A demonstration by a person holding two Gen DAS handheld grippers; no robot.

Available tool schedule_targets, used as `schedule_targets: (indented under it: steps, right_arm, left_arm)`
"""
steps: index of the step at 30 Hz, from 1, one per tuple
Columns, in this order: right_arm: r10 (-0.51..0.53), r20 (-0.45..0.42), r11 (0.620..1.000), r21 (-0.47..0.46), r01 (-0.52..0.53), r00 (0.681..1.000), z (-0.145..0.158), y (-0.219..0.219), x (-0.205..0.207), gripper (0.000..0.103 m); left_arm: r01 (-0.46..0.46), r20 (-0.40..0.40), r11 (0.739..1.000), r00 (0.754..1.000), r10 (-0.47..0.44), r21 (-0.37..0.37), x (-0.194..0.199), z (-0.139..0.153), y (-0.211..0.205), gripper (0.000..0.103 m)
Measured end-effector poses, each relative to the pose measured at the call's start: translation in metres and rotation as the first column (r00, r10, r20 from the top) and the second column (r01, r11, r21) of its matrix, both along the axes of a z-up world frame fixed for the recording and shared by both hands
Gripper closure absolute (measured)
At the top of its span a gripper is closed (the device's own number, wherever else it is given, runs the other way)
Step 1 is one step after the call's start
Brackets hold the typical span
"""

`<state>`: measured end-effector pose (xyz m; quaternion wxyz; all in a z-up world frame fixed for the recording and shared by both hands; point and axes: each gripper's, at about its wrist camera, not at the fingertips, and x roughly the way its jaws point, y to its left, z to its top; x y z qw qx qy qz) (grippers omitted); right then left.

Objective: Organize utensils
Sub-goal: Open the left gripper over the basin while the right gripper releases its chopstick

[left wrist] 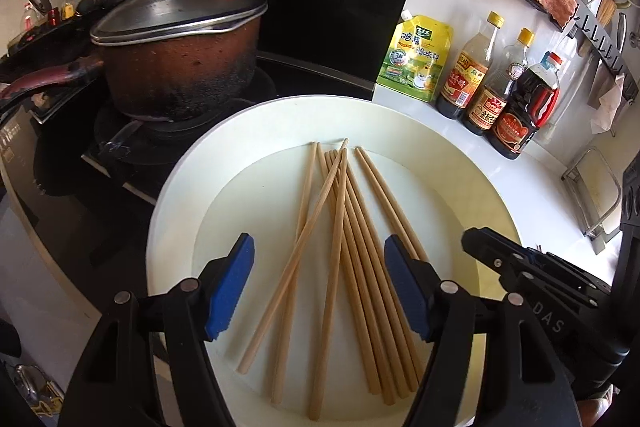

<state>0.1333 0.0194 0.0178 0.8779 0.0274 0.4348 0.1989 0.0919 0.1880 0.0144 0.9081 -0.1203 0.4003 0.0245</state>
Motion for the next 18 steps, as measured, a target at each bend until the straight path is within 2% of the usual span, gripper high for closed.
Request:
schedule_targets:
  steps: [2,13,18]
  right_arm:
    - [-0.006,0.015,1.000,-0.004,0.006,1.000,0.003,-0.004,-0.004,0.078]
    - [-0.077,0.090,0.997,0.020,0.075,0.993,0.018,-0.037,-0.029,0.071]
    - [-0.124,0.104,0.992,0.022,0.122,0.987,0.021,-0.063,-0.044,0.065]
  left_arm:
    - [0.001,0.011,1.000,1.000,-0.001,0.013,-0.006,0.002,-0.003,0.031]
    - [0.020,0.046,0.996,0.999,-0.024,0.087,-0.032,0.012,-0.031,0.023]
    - [0.034,0.056,0.995,0.998,-0.040,0.093,-0.041,0.014,-0.049,0.019]
